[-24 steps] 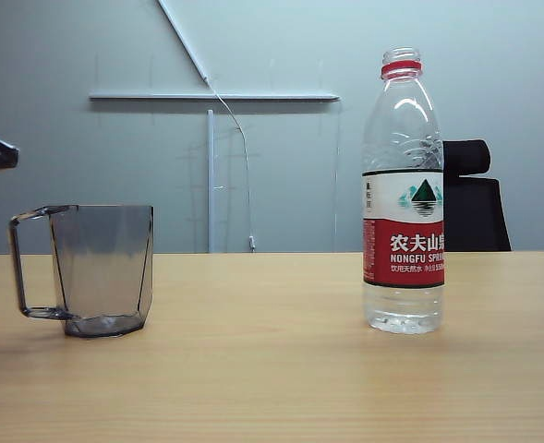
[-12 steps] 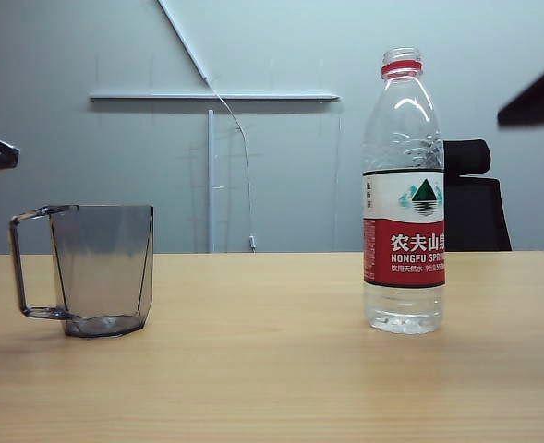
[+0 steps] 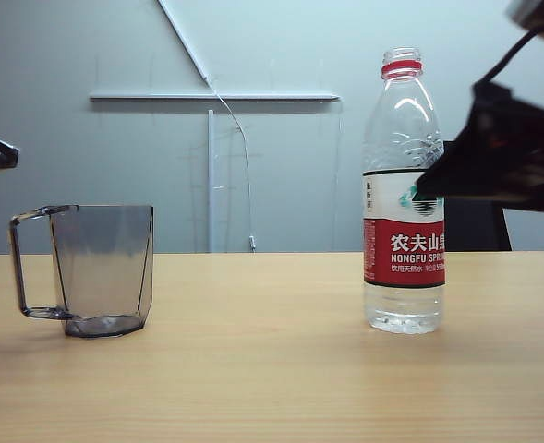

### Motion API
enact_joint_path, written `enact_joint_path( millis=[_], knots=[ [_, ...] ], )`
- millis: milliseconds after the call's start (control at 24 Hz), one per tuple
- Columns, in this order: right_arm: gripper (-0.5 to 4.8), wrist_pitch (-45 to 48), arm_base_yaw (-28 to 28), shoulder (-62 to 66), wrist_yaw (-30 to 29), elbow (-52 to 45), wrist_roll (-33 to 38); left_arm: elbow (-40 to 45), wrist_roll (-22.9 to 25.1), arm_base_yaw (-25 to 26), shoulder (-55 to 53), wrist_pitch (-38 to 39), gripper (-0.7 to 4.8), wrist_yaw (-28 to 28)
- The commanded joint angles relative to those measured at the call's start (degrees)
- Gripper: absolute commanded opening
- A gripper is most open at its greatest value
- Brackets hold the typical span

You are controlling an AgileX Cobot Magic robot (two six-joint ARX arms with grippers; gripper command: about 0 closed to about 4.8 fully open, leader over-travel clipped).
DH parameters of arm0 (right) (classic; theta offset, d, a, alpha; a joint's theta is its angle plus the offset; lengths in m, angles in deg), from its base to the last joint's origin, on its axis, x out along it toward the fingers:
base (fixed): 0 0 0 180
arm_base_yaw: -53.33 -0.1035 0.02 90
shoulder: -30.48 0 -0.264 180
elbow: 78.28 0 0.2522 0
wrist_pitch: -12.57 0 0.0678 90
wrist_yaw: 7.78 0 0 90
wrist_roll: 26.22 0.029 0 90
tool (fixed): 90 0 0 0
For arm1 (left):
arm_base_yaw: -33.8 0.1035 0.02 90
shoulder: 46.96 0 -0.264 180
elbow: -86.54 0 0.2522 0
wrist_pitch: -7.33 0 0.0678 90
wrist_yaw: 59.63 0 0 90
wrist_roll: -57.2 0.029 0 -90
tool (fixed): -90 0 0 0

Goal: Pick up the mineral water bottle on the table and pour water into the mug until it's half full.

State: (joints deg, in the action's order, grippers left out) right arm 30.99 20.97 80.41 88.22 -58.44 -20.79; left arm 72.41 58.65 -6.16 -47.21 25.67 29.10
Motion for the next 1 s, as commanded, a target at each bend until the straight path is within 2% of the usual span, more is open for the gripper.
enact_joint_path(
  millis=[42,501,668,1002],
  knots=[
    [4.79,11.8,-0.1,6.8,-0.1,0.2,-1.0,-0.2,-0.2,0.0,-0.1,-0.4,-0.02,0.0],
    [4.79,45.5,0.6,37.3,0.5,1.7,-1.2,-0.2,-0.2,0.0,-0.1,-0.4,-0.02,0.0],
    [4.79,47.8,0.6,44.3,0.3,5.9,-1.2,-0.2,-0.2,0.0,-0.1,-0.4,-0.02,0.0],
    [4.79,47.2,0.7,45.7,0.7,8.8,-1.2,-0.2,-0.2,0.0,-0.1,-0.4,-0.02,0.0]
  ],
)
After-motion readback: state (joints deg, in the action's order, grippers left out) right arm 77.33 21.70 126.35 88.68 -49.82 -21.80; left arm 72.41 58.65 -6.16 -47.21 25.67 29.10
